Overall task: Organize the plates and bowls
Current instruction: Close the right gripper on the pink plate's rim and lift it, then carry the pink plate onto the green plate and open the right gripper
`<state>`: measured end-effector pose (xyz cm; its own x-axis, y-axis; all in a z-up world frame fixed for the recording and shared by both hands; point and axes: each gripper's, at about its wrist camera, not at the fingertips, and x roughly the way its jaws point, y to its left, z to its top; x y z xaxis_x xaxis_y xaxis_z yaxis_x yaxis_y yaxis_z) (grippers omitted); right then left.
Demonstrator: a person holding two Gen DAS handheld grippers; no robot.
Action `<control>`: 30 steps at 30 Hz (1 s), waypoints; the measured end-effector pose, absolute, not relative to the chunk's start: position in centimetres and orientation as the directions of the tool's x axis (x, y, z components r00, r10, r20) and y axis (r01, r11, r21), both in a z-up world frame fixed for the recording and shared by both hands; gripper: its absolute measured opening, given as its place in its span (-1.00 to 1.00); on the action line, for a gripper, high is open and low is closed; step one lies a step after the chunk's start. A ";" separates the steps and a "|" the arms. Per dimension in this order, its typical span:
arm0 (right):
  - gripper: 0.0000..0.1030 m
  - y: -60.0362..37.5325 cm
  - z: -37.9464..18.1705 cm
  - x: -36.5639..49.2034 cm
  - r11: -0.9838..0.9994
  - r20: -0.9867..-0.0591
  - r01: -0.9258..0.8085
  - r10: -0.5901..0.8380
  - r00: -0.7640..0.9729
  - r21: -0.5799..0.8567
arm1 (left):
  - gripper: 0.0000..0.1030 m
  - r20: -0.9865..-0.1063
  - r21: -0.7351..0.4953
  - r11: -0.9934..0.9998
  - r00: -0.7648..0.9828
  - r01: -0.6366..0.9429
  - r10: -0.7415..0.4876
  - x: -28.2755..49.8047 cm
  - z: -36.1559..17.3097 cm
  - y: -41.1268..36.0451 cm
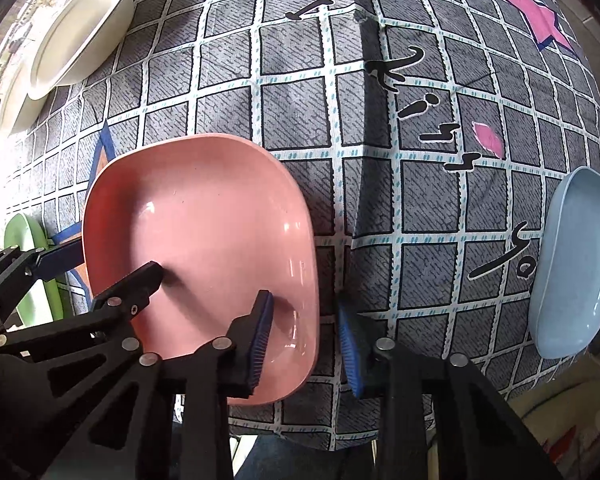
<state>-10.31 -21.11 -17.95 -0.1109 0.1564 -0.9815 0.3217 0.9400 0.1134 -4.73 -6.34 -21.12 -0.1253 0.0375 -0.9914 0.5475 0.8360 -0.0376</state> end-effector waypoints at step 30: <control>-0.57 -5.0 -10.8 -1.9 0.965 -0.964 0.116 0.246 -0.100 0.234 | -0.27 -0.998 0.069 0.943 0.022 0.326 0.066 2.7 -12.6 11.0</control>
